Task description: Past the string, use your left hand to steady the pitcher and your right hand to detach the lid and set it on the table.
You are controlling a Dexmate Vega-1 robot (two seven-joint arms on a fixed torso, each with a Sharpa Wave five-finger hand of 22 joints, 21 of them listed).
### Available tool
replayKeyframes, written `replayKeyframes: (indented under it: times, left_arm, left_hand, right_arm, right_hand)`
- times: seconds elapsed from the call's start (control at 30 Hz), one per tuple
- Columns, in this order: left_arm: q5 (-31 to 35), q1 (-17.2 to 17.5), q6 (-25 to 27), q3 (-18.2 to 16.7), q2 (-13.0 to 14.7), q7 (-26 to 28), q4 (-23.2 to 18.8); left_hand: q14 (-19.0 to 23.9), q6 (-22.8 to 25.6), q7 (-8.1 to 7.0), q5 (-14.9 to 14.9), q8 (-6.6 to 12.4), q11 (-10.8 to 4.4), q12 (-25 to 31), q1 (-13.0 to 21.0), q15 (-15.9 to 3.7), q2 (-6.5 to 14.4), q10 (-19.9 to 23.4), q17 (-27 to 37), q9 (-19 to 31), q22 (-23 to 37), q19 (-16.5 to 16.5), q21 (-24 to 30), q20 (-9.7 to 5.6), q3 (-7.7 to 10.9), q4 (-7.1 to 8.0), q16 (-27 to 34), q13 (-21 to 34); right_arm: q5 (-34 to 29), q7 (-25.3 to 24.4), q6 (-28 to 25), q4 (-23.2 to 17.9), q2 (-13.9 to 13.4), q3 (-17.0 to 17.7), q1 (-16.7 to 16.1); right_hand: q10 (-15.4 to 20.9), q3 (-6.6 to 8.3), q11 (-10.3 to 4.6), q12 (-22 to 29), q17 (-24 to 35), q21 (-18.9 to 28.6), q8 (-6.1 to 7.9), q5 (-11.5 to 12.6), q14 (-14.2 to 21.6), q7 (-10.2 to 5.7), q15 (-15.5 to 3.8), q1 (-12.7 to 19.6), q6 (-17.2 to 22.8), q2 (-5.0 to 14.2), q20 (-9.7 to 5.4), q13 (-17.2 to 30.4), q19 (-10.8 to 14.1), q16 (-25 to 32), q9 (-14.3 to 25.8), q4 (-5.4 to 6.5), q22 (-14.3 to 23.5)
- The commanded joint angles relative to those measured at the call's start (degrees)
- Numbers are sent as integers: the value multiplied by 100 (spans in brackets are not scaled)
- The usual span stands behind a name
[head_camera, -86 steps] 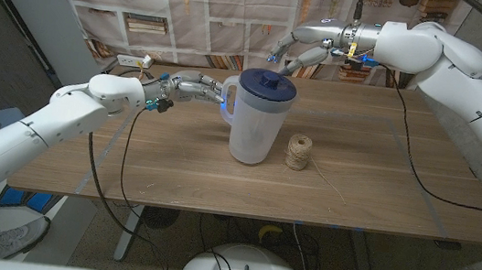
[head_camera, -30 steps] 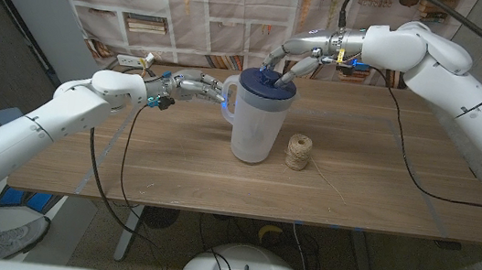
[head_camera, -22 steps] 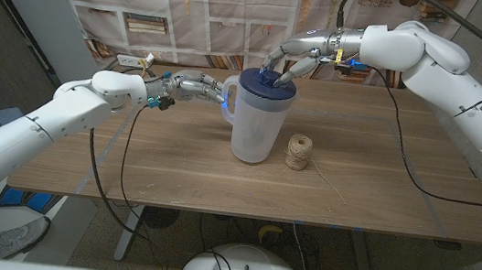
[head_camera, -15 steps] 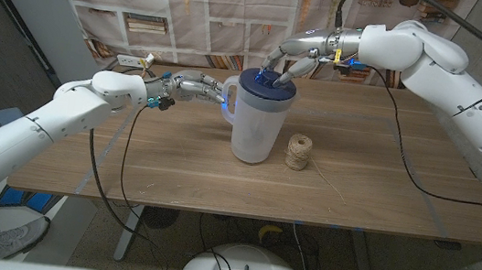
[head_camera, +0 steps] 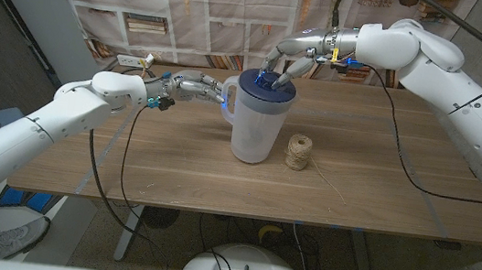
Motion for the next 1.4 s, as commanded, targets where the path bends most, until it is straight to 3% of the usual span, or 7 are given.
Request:
replayKeyframes:
  times: [0.03,0.2,0.7,0.97,1.4]
  left_arm:
    - [18,-83,-5,30,-35,-53,95]
    - [25,-110,-12,41,-46,-79,127]
    - [-7,-51,-6,25,-48,-39,86]
    - [-12,13,17,0,-3,18,-10]
    - [-6,38,71,-2,36,52,-105]
  left_hand:
    - [66,268,128,50,24,-196,33,113,-539,390,245,11,26,23,75,-14,-808,30,36,55,20]
    - [71,262,132,50,23,-196,32,108,-539,391,246,10,26,23,76,-14,-807,31,37,56,20]
    - [75,264,112,50,26,-210,27,93,-539,386,238,8,26,21,72,-18,-807,34,36,51,20]
    - [74,264,124,51,27,-201,33,91,-541,386,253,8,26,21,76,-17,-804,37,33,49,21]
    - [88,274,130,51,33,-202,34,94,-543,380,260,12,26,20,75,-18,-804,37,24,55,22]
  right_arm:
    - [-22,-355,136,133,45,60,-107]
    - [-4,-465,122,168,48,96,-152]
    - [108,-652,149,205,34,156,-238]
    - [170,-677,148,133,-6,201,-282]
    - [219,-778,126,13,-96,323,-384]
  right_hand:
    - [287,8,-11,65,17,35,202,17,237,-21,-794,123,510,126,-88,40,99,130,55,32,-5]
    - [533,43,-15,109,35,40,364,22,435,-1,-822,133,841,253,-162,48,170,216,41,55,-8]
    - [1062,191,-3,272,62,25,600,72,830,15,-947,251,1324,556,-333,124,240,335,-12,19,-13]
    - [1199,247,5,333,82,12,664,91,993,26,-990,295,1456,649,-449,177,235,381,-33,8,-15]
    - [1303,290,2,385,127,7,711,53,1045,27,-1036,497,1539,644,-511,241,231,425,-52,-87,-15]
